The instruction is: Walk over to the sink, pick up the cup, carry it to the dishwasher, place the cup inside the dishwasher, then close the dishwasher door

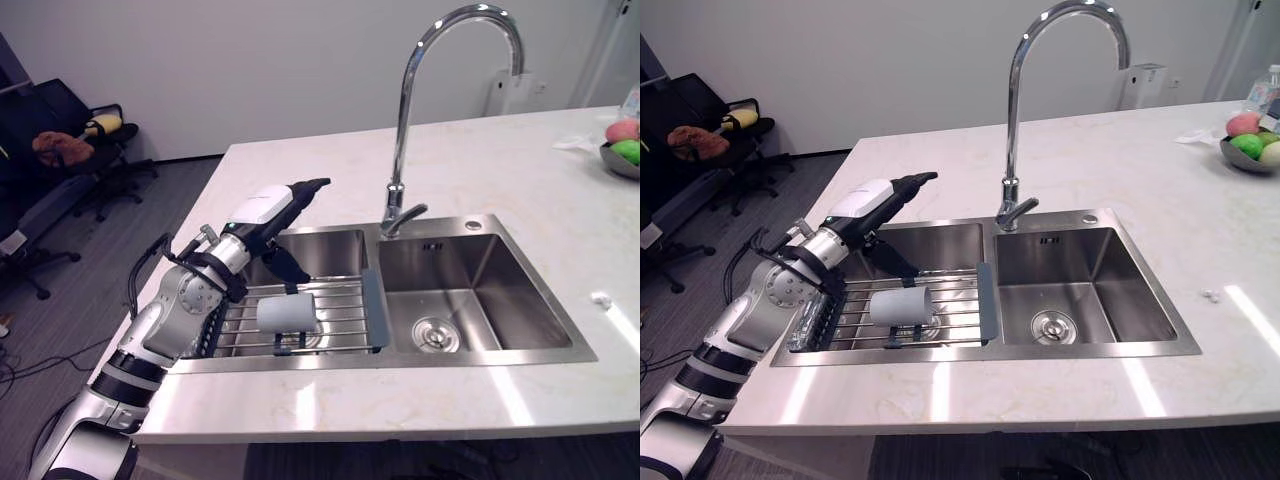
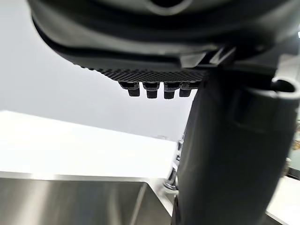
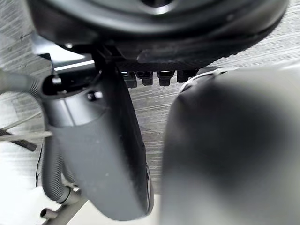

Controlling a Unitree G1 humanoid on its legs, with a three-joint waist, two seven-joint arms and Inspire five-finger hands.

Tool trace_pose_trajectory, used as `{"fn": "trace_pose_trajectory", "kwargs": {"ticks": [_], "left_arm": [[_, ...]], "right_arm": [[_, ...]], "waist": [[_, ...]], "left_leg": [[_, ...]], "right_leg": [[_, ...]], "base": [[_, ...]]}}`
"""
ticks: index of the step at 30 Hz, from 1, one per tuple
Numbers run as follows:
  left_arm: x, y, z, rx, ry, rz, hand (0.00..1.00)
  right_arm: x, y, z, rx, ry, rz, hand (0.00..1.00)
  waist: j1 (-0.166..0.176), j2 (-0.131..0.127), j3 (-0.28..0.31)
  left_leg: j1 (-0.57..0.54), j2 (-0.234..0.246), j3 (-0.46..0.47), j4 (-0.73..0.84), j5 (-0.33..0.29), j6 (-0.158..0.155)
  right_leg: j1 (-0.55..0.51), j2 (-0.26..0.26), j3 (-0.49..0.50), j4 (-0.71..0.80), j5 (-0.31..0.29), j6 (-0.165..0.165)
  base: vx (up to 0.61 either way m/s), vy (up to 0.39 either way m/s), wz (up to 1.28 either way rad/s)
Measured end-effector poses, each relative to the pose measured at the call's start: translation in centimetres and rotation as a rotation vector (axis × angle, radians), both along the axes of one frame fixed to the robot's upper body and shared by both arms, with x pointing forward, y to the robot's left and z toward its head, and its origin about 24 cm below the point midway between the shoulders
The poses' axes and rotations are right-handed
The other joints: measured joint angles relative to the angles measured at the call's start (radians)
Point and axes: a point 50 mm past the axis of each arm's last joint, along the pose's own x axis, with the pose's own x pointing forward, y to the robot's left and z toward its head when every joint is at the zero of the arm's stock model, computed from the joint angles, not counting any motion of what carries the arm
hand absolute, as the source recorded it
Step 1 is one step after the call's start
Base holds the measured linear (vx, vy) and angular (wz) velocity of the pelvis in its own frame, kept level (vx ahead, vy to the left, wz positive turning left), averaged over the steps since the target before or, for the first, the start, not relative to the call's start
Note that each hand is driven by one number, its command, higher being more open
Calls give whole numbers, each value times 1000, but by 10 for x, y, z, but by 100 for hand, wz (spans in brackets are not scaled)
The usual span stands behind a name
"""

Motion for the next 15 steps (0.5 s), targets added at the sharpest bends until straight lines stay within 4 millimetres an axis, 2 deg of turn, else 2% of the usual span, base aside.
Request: {"fn": "trace_pose_trajectory", "kwargs": {"ticks": [5, 9, 15], "left_arm": [[-1, 0, -5, 24, 84, -33, 100], [1, 9, -16, 58, 184, -10, 100], [2, 23, -34, 51, 320, 52, 100]], "right_arm": [[-1, -1, 0, -1, 1, -7, 100], [-2, -2, 0, -1, 5, -11, 100], [-1, -1, 0, 1, 7, -9, 100]], "waist": [[2, 5, 5], [2, 5, 7], [-16, 7, 8]], "left_leg": [[14, -4, 1, -45, 0, 1], [17, -18, 9, -50, 8, 11], [18, -26, 13, -64, 14, 13]], "right_leg": [[-1, 7, 3, -24, 32, 9], [8, -1, 13, -57, 63, 13], [19, 1, 13, -109, 96, 20]], "base": [[-110, 42, 0], [-91, 38, -6], [-21, 7, -1]]}}
